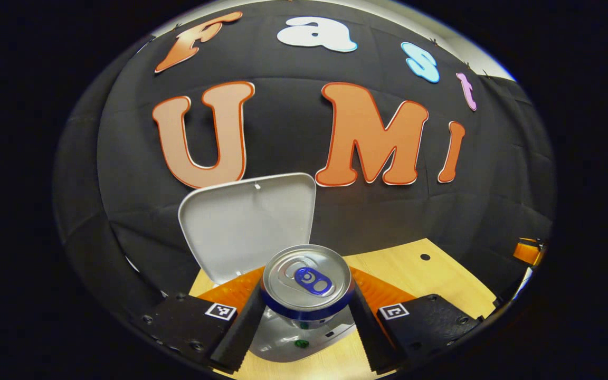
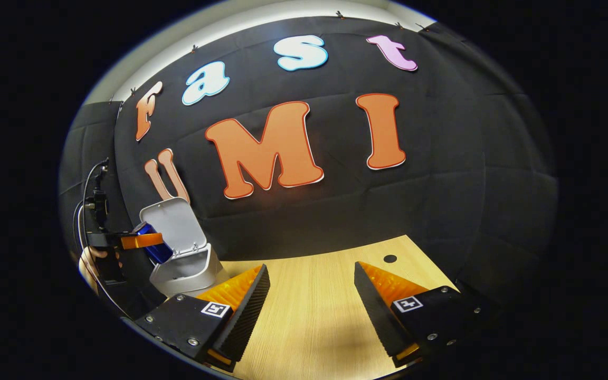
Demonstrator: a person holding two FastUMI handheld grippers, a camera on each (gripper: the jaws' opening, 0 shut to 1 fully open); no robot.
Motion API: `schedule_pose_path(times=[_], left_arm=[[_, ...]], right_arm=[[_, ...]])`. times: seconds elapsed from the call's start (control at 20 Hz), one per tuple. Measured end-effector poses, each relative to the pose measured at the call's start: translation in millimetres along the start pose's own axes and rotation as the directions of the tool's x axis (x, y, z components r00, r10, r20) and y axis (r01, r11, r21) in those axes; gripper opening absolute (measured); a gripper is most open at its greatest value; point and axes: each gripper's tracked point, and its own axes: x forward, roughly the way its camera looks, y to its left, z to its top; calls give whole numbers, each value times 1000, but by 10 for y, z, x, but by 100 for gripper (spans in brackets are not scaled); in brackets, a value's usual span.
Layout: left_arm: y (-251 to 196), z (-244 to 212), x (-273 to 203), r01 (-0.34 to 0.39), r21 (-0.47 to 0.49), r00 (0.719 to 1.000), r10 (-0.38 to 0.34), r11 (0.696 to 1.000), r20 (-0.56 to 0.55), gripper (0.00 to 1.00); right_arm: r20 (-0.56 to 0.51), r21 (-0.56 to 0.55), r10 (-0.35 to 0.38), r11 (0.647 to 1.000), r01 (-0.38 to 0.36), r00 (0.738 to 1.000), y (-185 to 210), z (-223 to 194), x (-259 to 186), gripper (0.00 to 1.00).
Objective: Press the lid of the desktop garbage bin to open it, pick up the crumpled paper on the desktop and throw it into the bin, then pick up the pop can on the desktop and drop it into the bin, and finally close the garbage bin lid.
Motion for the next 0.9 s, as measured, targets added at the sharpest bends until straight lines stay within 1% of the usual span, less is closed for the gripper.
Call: schedule_pose_path(times=[0.1,0.2,0.25,0.35,0.45,0.65,0.9], left_arm=[[32,-46,91,-4,-22,1000,4,1000,0,83],[118,-49,135,-39,-37,999,40,999,3,85],[143,-65,131,-51,-42,999,51,998,2,96],[142,-64,123,-60,-48,998,60,997,8,96],[103,-32,115,-50,-44,998,51,998,24,96],[78,14,69,-52,-19,998,53,998,43,95],[70,42,-9,-53,-26,997,54,998,54,95]], right_arm=[[-7,-5,-1,1000,1,1000,9,-16,11,96],[-15,-12,-5,1000,5,1000,9,-39,24,96],[-17,-13,-6,1000,6,1000,14,-47,24,96],[-25,-12,-4,1000,3,1000,25,-69,41,96],[-33,-16,-5,1000,5,999,29,-81,61,96],[-35,-21,6,1000,-7,999,92,-79,98,96],[-37,-21,22,1000,-23,999,158,-76,148,96]])
